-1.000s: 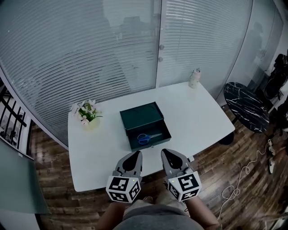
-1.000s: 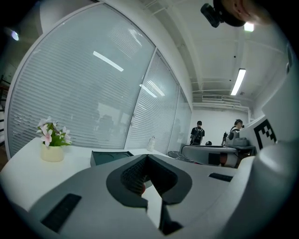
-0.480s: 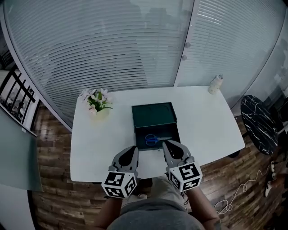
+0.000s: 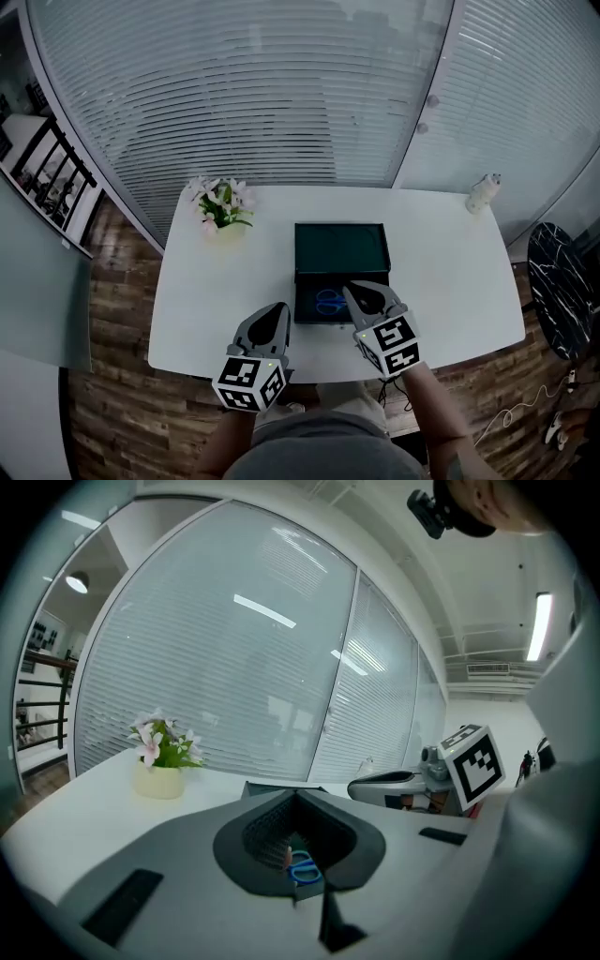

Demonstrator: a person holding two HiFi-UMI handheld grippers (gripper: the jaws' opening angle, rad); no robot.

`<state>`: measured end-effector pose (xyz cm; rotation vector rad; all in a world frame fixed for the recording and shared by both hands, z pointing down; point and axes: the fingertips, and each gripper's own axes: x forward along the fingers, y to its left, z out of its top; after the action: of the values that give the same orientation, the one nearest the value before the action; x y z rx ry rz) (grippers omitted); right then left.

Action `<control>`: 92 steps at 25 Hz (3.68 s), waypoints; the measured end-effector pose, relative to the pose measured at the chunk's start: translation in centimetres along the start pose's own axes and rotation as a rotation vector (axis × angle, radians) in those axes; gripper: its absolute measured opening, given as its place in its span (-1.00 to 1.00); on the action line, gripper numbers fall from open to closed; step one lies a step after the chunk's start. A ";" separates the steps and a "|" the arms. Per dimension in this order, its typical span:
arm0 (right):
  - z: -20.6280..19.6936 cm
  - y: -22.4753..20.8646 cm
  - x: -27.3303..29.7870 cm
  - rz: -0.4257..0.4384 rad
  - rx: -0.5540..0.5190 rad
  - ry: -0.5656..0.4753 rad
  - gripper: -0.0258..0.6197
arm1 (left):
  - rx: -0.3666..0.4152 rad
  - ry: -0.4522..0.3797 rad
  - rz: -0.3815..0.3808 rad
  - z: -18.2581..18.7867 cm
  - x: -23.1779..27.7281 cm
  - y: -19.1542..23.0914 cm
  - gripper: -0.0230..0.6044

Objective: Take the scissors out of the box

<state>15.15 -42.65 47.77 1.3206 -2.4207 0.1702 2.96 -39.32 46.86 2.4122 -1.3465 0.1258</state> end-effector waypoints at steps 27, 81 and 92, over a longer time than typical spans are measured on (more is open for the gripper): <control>-13.8 3.6 9.1 0.591 -0.429 0.660 -0.53 | -0.040 0.009 0.142 -1.2 -0.8 3.4 -0.91; -3.9 4.9 2.8 0.052 -0.355 0.247 -0.64 | 0.037 -0.020 -0.042 0.4 -8.7 1.3 -0.91; 1.7 7.0 -3.9 -0.180 -0.221 -0.001 -0.64 | 0.048 -0.020 -0.103 0.3 -11.0 -0.2 -0.91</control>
<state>10.82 -36.20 45.19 1.4238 -2.2307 -0.1417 -2.83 -30.47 43.75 2.5238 -1.2380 0.1085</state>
